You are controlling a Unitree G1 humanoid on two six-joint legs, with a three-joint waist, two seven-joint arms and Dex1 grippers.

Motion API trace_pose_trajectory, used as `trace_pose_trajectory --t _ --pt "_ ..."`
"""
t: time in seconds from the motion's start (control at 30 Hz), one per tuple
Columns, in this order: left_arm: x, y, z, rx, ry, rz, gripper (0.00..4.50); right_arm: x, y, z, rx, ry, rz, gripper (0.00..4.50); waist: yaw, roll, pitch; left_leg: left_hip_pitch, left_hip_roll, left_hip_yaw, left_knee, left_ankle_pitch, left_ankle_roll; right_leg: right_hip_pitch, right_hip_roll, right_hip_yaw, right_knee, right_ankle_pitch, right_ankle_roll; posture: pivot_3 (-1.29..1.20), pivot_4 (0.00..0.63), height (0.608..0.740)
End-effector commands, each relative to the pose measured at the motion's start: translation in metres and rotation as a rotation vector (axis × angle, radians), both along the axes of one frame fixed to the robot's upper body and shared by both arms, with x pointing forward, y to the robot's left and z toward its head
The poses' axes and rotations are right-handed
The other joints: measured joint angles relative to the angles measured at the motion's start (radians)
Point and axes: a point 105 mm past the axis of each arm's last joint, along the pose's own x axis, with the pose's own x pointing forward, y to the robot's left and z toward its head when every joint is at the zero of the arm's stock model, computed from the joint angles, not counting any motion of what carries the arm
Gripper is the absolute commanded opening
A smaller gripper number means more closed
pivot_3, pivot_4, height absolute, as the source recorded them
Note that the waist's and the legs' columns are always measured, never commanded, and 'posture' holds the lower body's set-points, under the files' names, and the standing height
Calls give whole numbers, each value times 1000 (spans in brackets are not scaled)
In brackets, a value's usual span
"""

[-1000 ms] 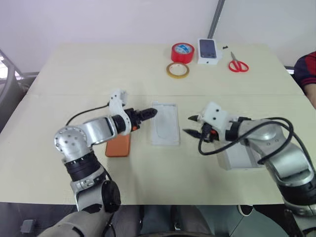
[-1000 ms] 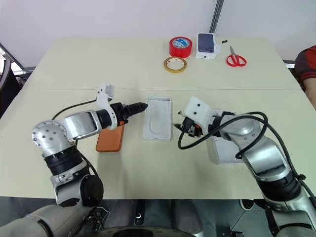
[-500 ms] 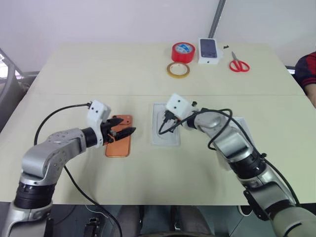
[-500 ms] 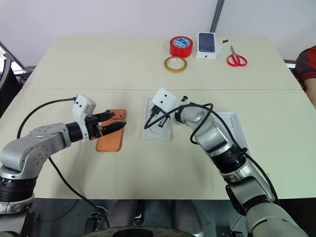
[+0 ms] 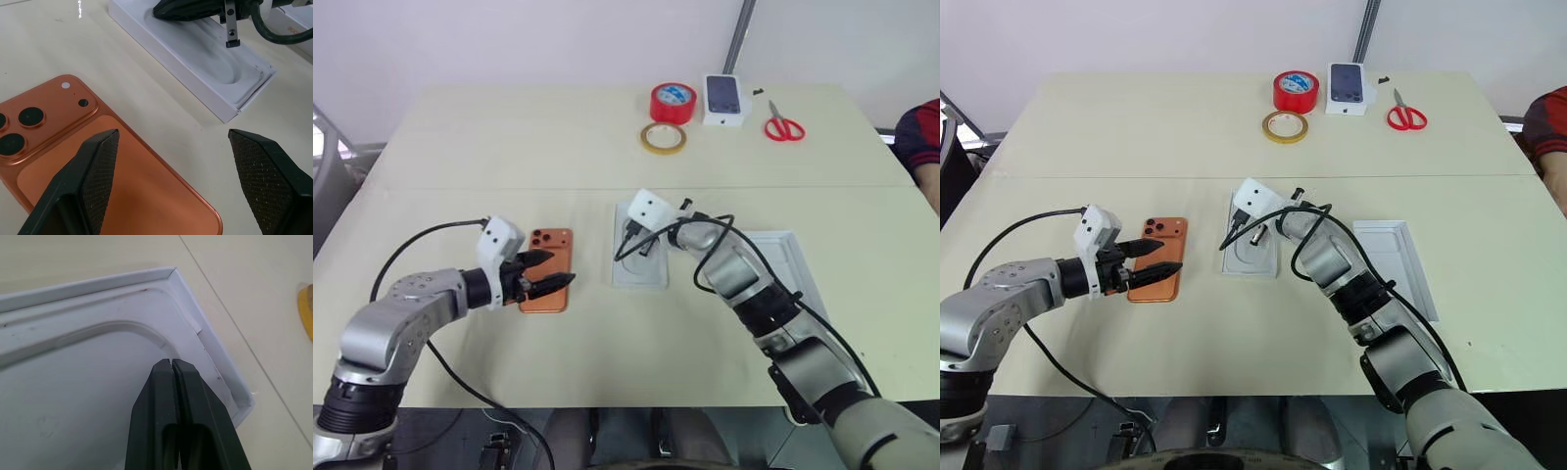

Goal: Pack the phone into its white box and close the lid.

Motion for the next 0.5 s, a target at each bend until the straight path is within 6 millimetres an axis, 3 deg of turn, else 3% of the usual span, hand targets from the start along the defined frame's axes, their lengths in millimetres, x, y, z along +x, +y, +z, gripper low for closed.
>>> trace_pose_trajectory --t 0.03,0.13,0.23,0.3,0.33,0.37,0.5 --pt "-1 -4 12 -19 -52 -1 3740 0 6 16 10 -71 32 71 0 0 0 0 0 0 0 0 0 0 0 0 0 0 0 0 150 740" --pt "1 -6 13 -45 -38 17 3740 -8 10 20 38 -64 71 71 0 0 0 0 0 0 0 0 0 0 0 0 0 0 0 0 150 740" --pt "12 5 21 -121 -25 113 3740 -25 21 32 131 -34 147 71 1 0 0 0 0 0 0 0 0 0 0 0 0 0 0 0 150 740" --pt "22 19 26 -184 -3 214 3740 -37 29 39 178 -11 202 71 2 0 0 0 0 0 0 0 0 0 0 0 1 0 0 0 150 740" --pt "27 28 27 -204 14 275 4303 -44 34 41 189 4 230 0 2 0 0 0 0 0 0 0 0 0 0 0 1 0 0 0 150 740" --pt "32 38 27 -210 26 343 4477 -51 39 41 191 18 261 0 1 0 0 0 0 -1 0 0 0 0 0 0 1 0 0 0 150 740" --pt "46 73 13 -135 102 585 4477 -71 57 34 166 75 345 0 0 0 0 0 0 -1 0 0 1 0 1 0 1 0 0 0 150 740"
